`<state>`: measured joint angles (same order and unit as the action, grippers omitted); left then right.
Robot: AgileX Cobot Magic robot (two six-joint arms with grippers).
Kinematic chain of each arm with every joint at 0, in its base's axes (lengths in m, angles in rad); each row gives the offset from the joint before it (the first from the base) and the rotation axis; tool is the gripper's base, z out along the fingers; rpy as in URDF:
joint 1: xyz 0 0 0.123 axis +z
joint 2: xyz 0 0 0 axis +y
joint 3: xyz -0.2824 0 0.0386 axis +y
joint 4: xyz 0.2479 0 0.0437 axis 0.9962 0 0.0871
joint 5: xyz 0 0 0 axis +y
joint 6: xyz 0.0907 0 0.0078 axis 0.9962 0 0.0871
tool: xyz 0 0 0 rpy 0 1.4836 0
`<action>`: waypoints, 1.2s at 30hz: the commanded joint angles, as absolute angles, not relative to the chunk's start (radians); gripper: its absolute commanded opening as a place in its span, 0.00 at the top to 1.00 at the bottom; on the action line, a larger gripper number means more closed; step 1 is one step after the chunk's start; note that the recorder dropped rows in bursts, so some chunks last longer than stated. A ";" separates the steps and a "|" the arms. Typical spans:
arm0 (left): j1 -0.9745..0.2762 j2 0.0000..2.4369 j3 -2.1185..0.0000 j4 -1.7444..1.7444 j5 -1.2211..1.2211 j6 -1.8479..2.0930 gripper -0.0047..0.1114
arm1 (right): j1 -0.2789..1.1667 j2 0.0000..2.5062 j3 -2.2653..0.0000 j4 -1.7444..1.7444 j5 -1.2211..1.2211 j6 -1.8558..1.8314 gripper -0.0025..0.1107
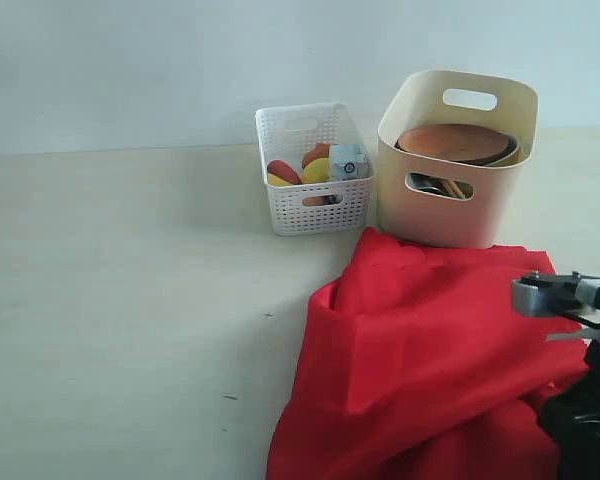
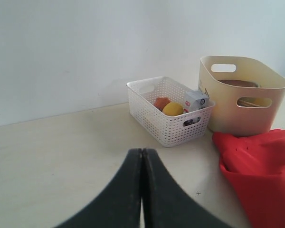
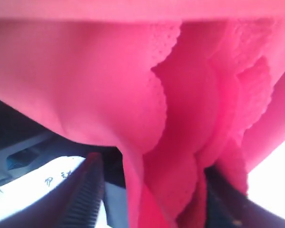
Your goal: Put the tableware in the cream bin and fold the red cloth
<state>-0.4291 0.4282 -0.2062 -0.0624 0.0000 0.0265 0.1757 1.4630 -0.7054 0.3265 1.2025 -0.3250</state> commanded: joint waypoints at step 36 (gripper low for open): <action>-0.428 0.403 -0.167 -0.133 0.114 0.157 0.96 | 0.174 1.221 -0.735 0.177 0.857 -0.103 0.34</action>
<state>-0.4291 0.4062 -0.1684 -0.1324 0.1111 0.1505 0.1757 1.2221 -0.7254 0.1734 0.9072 -0.0864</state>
